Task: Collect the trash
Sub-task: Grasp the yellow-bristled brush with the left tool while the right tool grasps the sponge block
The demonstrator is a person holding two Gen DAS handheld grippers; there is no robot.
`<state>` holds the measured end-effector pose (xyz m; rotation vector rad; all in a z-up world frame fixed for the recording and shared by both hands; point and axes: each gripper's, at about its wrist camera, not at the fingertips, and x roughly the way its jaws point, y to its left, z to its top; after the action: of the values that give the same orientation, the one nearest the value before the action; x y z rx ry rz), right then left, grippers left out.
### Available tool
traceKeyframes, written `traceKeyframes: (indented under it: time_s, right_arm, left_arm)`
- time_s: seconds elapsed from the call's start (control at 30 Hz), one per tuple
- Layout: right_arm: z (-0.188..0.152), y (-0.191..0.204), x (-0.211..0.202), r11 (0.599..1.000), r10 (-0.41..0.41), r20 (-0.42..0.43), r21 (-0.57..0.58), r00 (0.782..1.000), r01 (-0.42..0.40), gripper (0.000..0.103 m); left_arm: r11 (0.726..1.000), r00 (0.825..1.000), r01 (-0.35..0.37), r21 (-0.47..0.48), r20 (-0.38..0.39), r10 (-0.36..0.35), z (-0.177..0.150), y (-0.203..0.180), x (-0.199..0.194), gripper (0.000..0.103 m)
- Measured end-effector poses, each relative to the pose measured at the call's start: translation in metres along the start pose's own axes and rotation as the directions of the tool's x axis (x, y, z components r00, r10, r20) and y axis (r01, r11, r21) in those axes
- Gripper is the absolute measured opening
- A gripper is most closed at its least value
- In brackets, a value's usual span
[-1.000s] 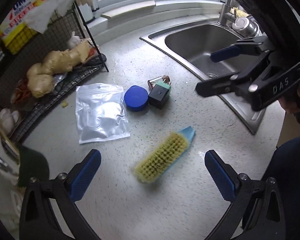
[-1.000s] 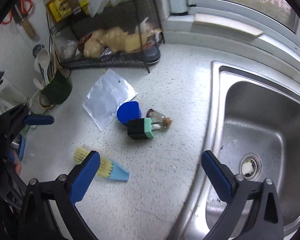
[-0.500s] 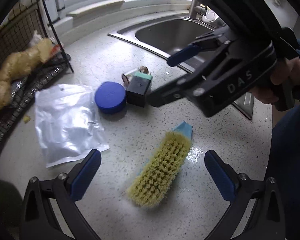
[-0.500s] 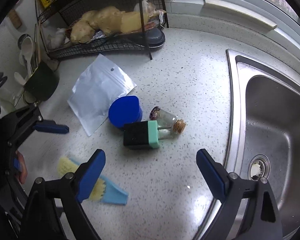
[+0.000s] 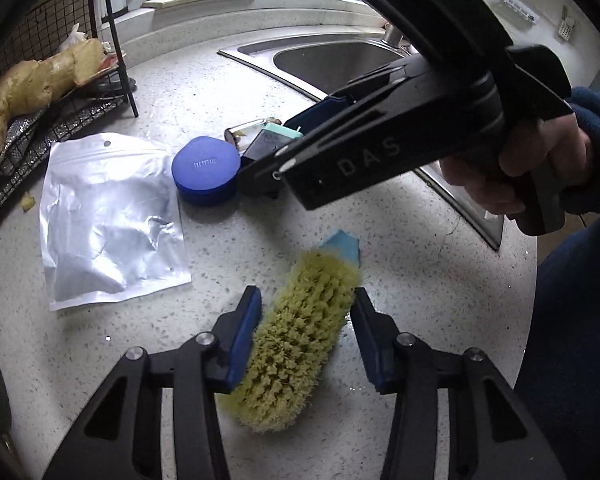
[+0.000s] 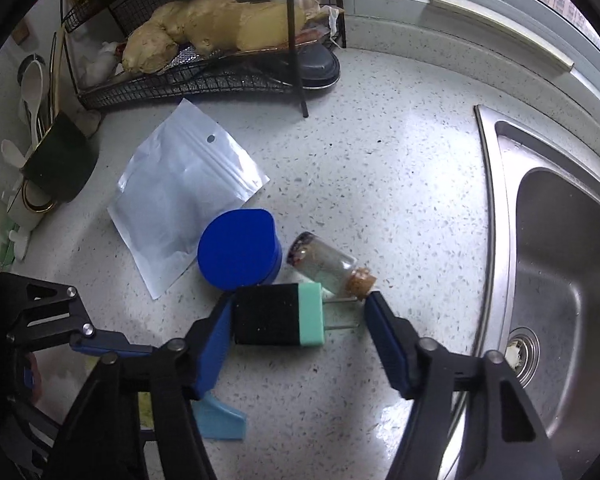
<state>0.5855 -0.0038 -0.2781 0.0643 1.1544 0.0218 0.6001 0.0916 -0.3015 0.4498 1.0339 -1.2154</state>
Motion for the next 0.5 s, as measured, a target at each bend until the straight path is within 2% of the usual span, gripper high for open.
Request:
traceKeyframes:
  time_s: [0.03, 0.23, 0.3, 0.5]
  right_arm:
    - [0.000, 0.001, 0.000, 1.000, -0.002, 0.000, -0.007, 1.000, 0.002, 0.052]
    - [-0.005, 0.007, 0.002, 1.000, 0.003, -0.008, -0.025, 1.000, -0.004, 0.052]
    - [-0.011, 0.007, -0.002, 1.000, -0.002, -0.001, -0.022, 1.000, 0.002, 0.052]
    - [-0.019, 0.000, -0.019, 1.000, 0.001, 0.016, 0.003, 1.000, -0.002, 0.052]
  left_arm:
    - [1.000, 1.000, -0.006, -0.009, -0.001, 0.006, 0.001, -0.001, 0.000, 0.042]
    - [0.998, 1.000, -0.025, -0.064, -0.010, 0.025, -0.001, 0.000, -0.001, 0.040]
    - [0.994, 0.999, -0.040, -0.106, -0.015, 0.039, 0.000, -0.001, -0.001, 0.039]
    - [0.986, 0.997, -0.074, -0.150, -0.008, 0.073, -0.003, -0.008, -0.002, 0.038]
